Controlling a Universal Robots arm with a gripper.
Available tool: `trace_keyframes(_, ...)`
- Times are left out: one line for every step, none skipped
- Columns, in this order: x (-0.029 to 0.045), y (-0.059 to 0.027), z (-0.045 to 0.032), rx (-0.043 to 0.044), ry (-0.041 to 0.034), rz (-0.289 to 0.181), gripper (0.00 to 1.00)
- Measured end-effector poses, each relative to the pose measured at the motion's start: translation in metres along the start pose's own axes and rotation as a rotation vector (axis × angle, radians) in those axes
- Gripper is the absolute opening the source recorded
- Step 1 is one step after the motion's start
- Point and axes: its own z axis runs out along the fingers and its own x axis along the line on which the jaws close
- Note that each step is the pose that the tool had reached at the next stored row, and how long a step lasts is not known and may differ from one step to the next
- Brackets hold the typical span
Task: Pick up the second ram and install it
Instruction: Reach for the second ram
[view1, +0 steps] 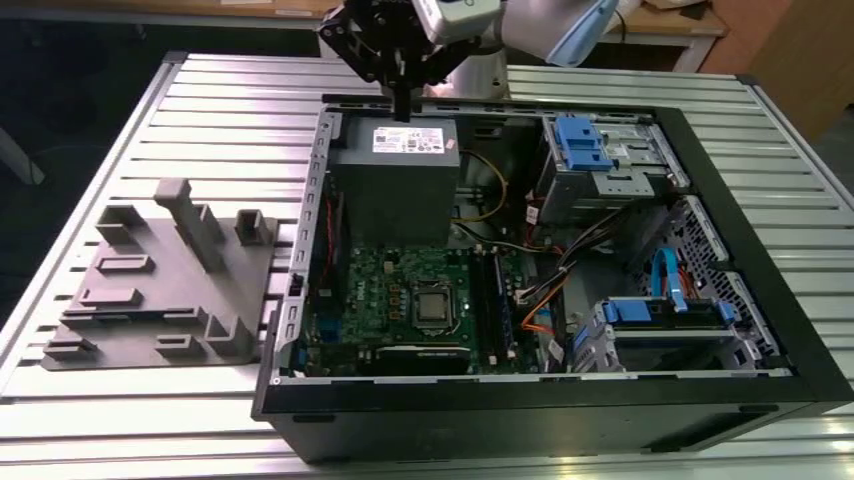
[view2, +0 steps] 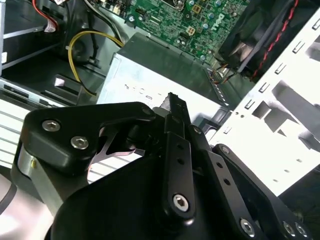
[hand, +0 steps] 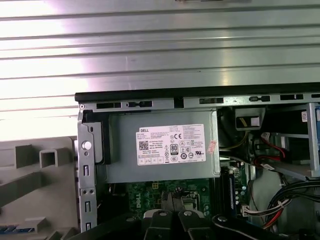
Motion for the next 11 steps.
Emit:
trace_keyframes(0.0018, -0.0001, 0.0000, 0.0000, 0.0000, 0.000, 0.07)
trace_keyframes(0.0036, -0.0003, -0.0001, 0.0000, 0.0000, 0.000, 0.07)
trace_keyframes(0.0055, -0.0004, -0.0001, 0.0000, 0.0000, 0.000, 0.07)
trace_keyframes(0.0074, -0.0006, -0.0001, -0.0001, 0.0000, 0.000, 0.07)
trace_keyframes(0.0093, -0.0007, -0.0002, -0.0001, 0.0000, 0.000, 0.07)
trace_keyframes(0.0116, -0.0009, -0.0003, 0.0000, 0.0000, 0.000, 0.07)
trace_keyframes(0.0140, -0.0011, -0.0003, 0.0000, 0.0000, 0.000, 0.07)
trace_keyframes(0.0163, -0.0012, -0.0003, 0.0000, 0.0000, 0.000, 0.07)
trace_keyframes(0.0186, -0.0014, -0.0004, 0.0000, 0.0000, 0.000, 0.07)
trace_keyframes(0.0209, -0.0016, -0.0004, 0.0000, 0.0000, 0.000, 0.07)
trace_keyframes(0.0232, -0.0017, -0.0004, -0.0001, -0.0001, 0.000, 0.07)
